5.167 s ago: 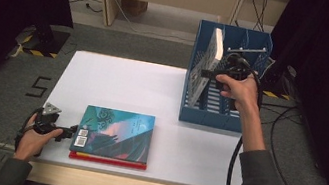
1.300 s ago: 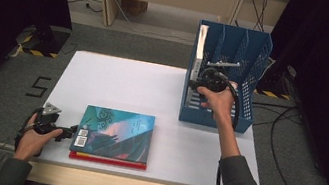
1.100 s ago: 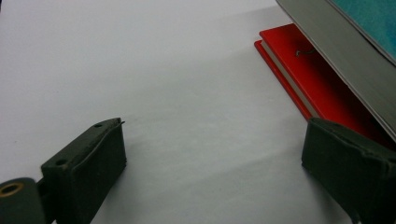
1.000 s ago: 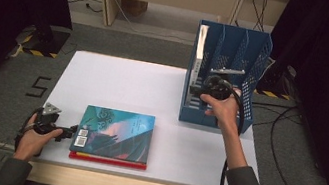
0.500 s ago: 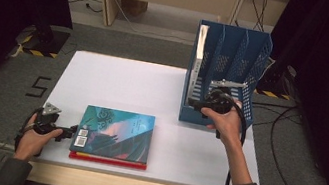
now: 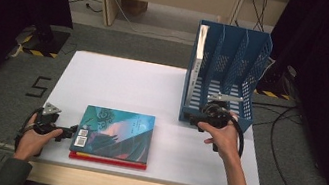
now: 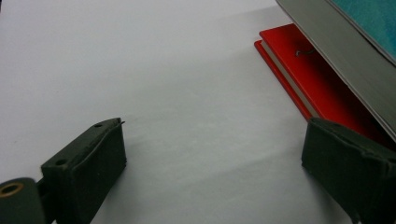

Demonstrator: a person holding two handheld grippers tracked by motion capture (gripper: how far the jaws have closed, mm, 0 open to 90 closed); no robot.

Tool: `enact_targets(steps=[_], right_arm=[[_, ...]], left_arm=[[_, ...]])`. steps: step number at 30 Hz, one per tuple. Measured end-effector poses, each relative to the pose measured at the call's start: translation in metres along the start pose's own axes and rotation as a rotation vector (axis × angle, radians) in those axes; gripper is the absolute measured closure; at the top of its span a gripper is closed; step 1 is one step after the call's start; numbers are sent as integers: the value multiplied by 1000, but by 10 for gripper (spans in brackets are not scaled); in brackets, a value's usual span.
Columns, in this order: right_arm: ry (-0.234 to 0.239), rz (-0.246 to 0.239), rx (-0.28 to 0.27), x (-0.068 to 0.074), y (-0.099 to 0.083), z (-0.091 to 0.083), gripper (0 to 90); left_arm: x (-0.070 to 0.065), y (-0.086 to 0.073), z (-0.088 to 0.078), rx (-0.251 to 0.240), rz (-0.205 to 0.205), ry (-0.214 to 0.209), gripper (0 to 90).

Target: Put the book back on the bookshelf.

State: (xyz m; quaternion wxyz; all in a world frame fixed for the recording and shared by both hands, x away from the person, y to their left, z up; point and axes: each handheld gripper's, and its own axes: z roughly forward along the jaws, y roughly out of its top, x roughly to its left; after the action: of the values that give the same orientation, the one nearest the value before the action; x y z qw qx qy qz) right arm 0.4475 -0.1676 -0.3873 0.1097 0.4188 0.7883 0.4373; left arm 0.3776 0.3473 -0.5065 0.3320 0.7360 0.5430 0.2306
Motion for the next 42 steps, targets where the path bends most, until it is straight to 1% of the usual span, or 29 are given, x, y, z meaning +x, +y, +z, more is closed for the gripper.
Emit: enact_targets(steps=[2, 4, 6, 10, 13, 15, 17, 19, 21, 22, 26, 28, 29, 31, 34, 37, 39, 42], right_arm=[[10, 3, 2, 3, -6, 2, 260], [24, -5, 26, 6, -10, 4, 260], [38, 10, 27, 8, -14, 7, 260], [46, 16, 51, 11, -23, 12, 254], [68, 42, 64, 13, -30, 16, 254], [85, 44, 76, 15, -34, 19, 254], [86, 47, 87, 17, -37, 23, 254], [101, 47, 100, 21, -40, 26, 254], [125, 56, 106, 25, -42, 30, 254], [134, 56, 110, 27, -43, 31, 254], [157, 47, 119, 35, -44, 36, 254], [167, 44, 128, 39, -46, 37, 254], [173, 41, 131, 41, -47, 39, 254], [182, 42, 140, 44, -48, 41, 254], [193, 40, 150, 46, -50, 44, 254], [194, 43, 158, 48, -52, 47, 254], [199, 42, 159, 49, -52, 48, 254], [197, 46, 166, 50, -53, 50, 254]], left_arm=[[0, 0, 0, 0, 0, 0, 52], [0, 0, 0, 0, -1, 0, 52], [0, 0, 0, 1, 0, 0, 52], [0, 0, 0, -1, -2, 0, 52], [0, 0, 0, 0, -1, -1, 52], [0, 0, 0, -1, -3, -2, 52], [1, 0, -1, -3, -7, -6, 57], [3, 0, -2, -7, -8, -12, 73], [4, 0, -5, -2, -9, 0, 124], [5, 0, -6, 4, -11, -1, 149], [6, -1, -11, 9, -45, -22, 148], [5, 1, -16, -4, -69, -51, 147], [5, 2, -18, -5, -69, -55, 147], [3, 4, -21, -9, -64, -48, 147], [0, 6, -22, -12, -67, -70, 147], [-3, 8, -23, -11, -59, -73, 147], [-5, 8, -23, -2, -47, -80, 147], [-9, 8, -22, 7, -45, -102, 148]])
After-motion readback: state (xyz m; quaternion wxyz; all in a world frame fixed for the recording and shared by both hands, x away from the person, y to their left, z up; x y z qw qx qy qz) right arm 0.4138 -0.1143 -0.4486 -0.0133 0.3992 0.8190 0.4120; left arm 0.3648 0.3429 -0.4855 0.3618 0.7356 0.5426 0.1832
